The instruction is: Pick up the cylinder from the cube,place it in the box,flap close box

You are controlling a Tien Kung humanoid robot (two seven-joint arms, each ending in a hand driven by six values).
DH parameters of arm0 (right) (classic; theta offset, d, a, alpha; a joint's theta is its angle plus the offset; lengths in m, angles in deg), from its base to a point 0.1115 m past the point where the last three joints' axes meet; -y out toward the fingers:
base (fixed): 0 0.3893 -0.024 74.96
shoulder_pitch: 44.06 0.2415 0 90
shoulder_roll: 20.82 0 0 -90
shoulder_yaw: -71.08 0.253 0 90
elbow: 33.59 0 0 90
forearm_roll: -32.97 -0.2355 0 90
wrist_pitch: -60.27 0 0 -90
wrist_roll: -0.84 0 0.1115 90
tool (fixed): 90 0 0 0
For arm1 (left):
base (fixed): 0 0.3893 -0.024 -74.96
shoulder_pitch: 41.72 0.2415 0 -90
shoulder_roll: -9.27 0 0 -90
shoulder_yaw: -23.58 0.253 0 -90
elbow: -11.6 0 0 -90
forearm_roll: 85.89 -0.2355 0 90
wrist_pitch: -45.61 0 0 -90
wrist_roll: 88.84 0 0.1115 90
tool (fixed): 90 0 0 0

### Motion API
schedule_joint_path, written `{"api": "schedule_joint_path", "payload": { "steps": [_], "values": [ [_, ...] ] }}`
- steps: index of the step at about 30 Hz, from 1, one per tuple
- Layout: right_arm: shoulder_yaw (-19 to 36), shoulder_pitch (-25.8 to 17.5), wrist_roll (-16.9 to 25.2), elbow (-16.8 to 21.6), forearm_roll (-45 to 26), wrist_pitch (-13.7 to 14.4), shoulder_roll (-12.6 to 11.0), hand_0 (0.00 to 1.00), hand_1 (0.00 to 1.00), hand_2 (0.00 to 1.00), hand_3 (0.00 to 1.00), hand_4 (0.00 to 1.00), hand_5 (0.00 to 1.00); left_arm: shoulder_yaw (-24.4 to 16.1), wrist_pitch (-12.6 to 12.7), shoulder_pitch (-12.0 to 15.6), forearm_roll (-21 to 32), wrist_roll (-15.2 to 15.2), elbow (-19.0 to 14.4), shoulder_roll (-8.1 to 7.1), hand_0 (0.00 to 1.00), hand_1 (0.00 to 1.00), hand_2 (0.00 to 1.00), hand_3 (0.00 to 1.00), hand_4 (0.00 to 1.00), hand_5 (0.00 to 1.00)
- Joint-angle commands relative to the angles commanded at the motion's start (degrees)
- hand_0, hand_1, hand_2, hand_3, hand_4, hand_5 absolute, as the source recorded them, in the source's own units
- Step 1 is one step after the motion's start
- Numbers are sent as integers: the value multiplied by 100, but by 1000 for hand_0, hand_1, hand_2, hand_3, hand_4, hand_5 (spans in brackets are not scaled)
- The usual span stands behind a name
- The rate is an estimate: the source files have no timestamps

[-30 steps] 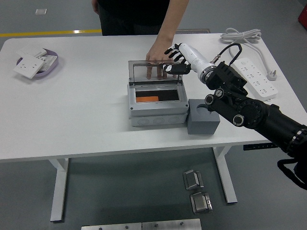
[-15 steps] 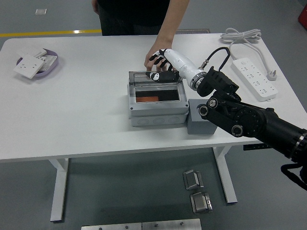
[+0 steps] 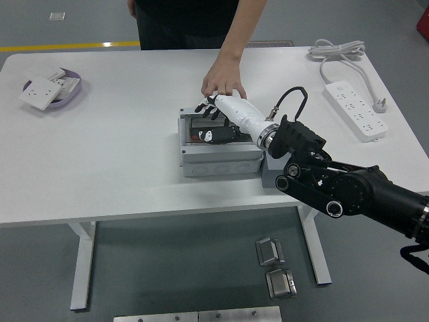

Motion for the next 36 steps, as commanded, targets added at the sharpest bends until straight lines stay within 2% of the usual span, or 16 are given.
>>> {"api": "schedule_joint_path", "payload": {
  "steps": [8, 10, 13, 17, 22, 25, 29, 30, 31, 36],
  "values": [
    [659, -253, -69, 134, 493, 17, -94, 364, 594, 634, 696, 733, 368, 25, 1, 46, 25, -9, 0, 39, 591, 614, 610, 647, 676, 299],
    [966, -483, -105, 356, 703, 25, -198, 364, 594, 634, 696, 733, 368, 51, 1, 69, 56, -11, 0, 71, 591, 614, 610, 647, 676, 299],
    [1552, -921, -138, 739, 984, 179, -336, 382, 597, 636, 694, 732, 365, 117, 10, 139, 145, -26, 0, 136, 591, 614, 610, 648, 676, 299],
    [2423, -1606, -38, 1278, 1267, 465, -275, 382, 597, 636, 694, 732, 365, 120, 52, 322, 160, -2, 0, 239, 591, 614, 610, 648, 676, 299],
    [3394, -2334, 75, 1813, 1396, 584, -236, 377, 589, 635, 693, 731, 363, 125, 100, 486, 176, -5, 0, 287, 591, 614, 610, 647, 676, 299],
    [3848, -2607, 104, 1898, 1402, 588, -260, 395, 572, 621, 674, 731, 367, 136, 108, 509, 174, -9, 0, 280, 591, 614, 610, 648, 676, 298],
    [4317, -2732, 172, 1902, 1309, 621, -229, 395, 572, 621, 674, 731, 367, 157, 101, 491, 203, -25, 0, 260, 591, 614, 610, 648, 676, 298],
    [4445, -2758, 213, 1895, 1213, 632, -221, 395, 572, 621, 674, 731, 367, 162, 97, 484, 209, -26, 0, 255, 591, 614, 610, 648, 676, 298],
    [4522, -2780, 273, 1883, 1108, 648, -218, 453, 579, 623, 672, 732, 375, 158, 93, 477, 206, -26, 0, 252, 591, 614, 610, 648, 676, 298],
    [4813, -2987, 741, 1739, 312, 611, -173, 468, 585, 623, 672, 731, 378, 172, 69, 443, 249, -45, 0, 236, 591, 614, 609, 647, 676, 298]
  ]
}}
